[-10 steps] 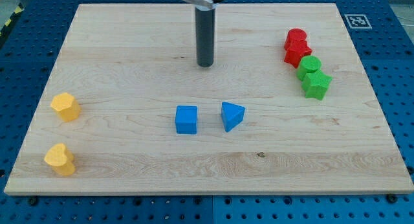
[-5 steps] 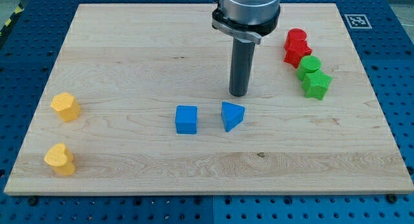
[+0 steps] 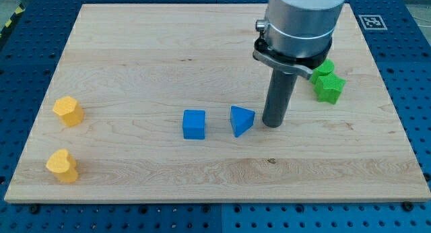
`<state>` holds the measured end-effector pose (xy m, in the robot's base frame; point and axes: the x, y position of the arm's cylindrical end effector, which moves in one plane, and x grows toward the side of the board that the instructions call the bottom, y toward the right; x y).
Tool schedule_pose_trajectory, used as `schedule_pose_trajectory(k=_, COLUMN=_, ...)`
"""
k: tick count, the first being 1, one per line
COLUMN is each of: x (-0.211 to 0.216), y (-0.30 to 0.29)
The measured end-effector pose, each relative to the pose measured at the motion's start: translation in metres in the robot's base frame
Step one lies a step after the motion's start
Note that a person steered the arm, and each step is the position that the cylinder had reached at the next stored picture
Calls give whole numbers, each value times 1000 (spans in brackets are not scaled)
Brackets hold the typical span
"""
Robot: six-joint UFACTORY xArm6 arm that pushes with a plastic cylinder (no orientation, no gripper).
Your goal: Slide the blue triangle into the blue cube
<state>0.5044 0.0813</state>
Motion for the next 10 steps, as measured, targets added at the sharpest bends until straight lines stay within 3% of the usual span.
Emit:
schedule_pose_trajectory(k=3, x=12, y=-25)
schedule_pose_trajectory(k=5, x=13, y=-8)
schedule_pose_trajectory(k=6, x=-8, y=1)
schedule_pose_trajectory(k=10, x=-8, y=-38)
